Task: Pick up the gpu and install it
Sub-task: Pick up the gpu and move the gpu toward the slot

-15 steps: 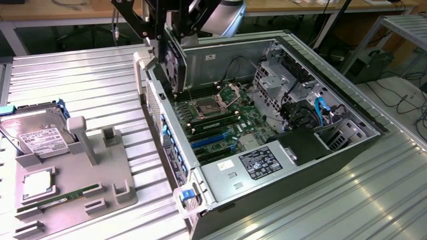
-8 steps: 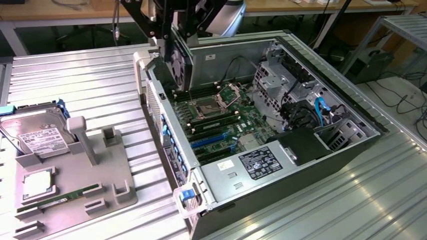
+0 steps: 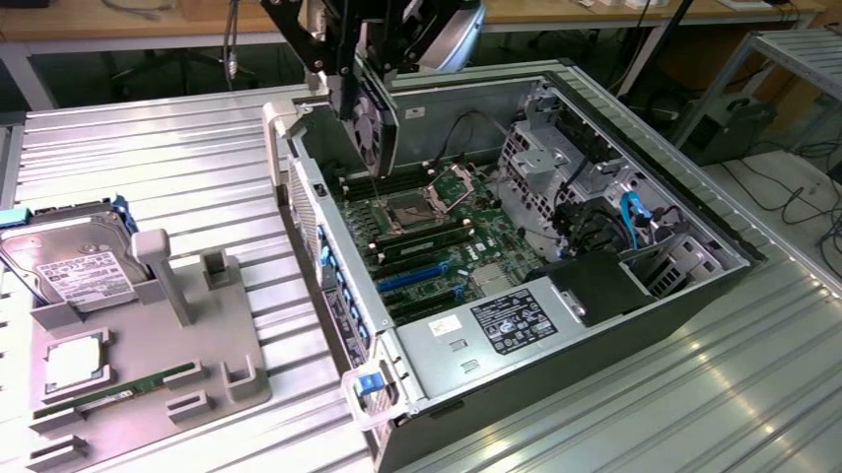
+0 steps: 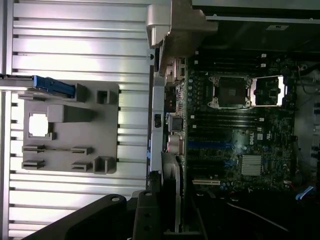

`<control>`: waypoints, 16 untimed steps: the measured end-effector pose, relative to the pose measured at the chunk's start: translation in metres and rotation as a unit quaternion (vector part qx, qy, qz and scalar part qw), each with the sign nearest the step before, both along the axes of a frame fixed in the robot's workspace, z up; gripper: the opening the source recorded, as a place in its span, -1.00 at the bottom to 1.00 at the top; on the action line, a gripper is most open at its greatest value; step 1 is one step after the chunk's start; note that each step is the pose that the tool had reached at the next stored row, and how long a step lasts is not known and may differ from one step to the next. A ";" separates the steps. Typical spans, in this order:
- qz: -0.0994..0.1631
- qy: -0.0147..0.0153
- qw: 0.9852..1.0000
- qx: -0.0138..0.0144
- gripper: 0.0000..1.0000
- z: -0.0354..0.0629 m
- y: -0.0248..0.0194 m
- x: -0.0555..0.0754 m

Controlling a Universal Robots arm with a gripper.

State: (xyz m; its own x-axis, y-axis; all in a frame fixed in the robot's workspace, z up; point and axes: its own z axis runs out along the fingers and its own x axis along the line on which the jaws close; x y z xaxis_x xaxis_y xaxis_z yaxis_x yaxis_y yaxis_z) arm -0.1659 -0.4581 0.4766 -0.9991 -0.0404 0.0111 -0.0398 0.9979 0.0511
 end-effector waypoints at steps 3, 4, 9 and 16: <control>0.000 0.000 1.000 0.000 -0.45 0.0000 0.0000 0.004; 0.000 0.000 1.000 0.000 -0.45 -0.0001 0.0000 0.005; 0.000 0.000 1.000 0.000 -0.45 -0.0001 0.0000 0.013; 0.000 0.000 1.000 0.000 -0.45 -0.0003 0.0000 0.022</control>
State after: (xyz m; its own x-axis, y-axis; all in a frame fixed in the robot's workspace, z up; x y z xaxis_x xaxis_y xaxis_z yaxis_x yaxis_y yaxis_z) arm -0.1440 -0.4581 0.4763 -0.9991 -0.0404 0.0111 -0.0398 0.9979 0.0511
